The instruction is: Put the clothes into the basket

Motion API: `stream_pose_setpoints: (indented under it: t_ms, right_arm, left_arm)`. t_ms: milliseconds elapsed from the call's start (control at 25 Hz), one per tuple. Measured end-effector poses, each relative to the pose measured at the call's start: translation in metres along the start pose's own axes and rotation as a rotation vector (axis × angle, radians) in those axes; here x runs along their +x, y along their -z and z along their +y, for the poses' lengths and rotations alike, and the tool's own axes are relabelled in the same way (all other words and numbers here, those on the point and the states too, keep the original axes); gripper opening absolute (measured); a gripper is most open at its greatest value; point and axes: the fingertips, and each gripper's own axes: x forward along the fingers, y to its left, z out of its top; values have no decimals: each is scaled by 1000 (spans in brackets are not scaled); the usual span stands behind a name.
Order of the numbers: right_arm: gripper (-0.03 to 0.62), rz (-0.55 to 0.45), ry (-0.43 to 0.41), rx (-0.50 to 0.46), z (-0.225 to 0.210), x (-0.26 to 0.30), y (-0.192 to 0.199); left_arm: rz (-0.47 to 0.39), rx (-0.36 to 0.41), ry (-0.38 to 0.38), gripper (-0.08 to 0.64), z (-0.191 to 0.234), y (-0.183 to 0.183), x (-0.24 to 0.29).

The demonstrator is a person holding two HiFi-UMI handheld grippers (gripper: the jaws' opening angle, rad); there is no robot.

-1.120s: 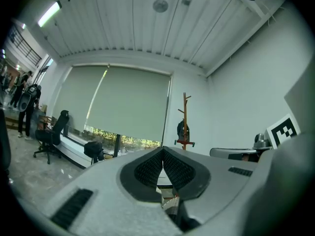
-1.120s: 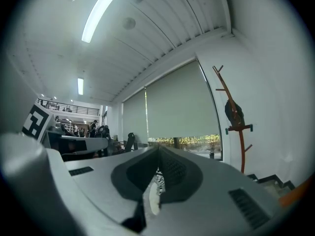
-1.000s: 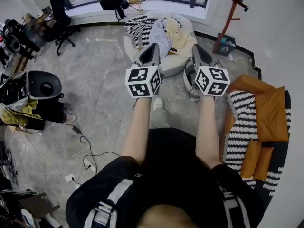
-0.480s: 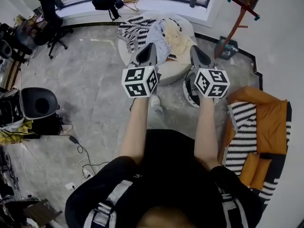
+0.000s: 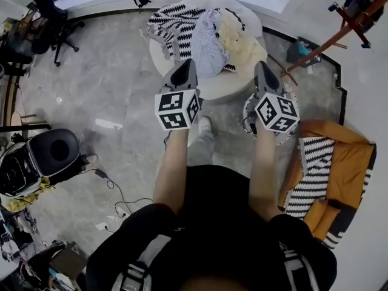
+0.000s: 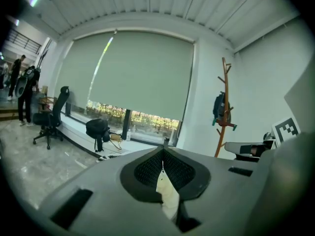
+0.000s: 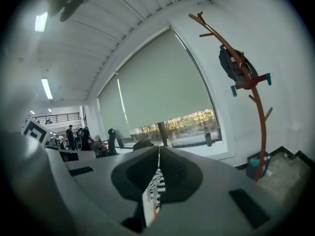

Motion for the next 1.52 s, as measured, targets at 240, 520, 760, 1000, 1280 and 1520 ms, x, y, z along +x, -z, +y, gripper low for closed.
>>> stream_pose_setpoints:
  t_ms: [240,520,760,1000,1280,1520]
  right_arm:
    - [12,23,-10,-36,-4,70,-12]
    - [12,169,-10,-12,-28,102,41]
    - [12,338,-67,-89,-40,137,109]
    - [12,471,-119,-135,-52,155,178]
    - [12,574,-122,-110,-70,190,269]
    - [12,601,-123,-125,-85,224,324]
  left_arm:
    - [32,-87,-15,9,37,-4,70]
    - [116,-122,-35,9,43,39,119]
    - [192,-160,-45,9,53,99,163]
    - [268,-193,-45,9,61,158,191]
    - [342,-201,-29,9,84,233,227]
    - [349,-219,-32,9,111,287,253]
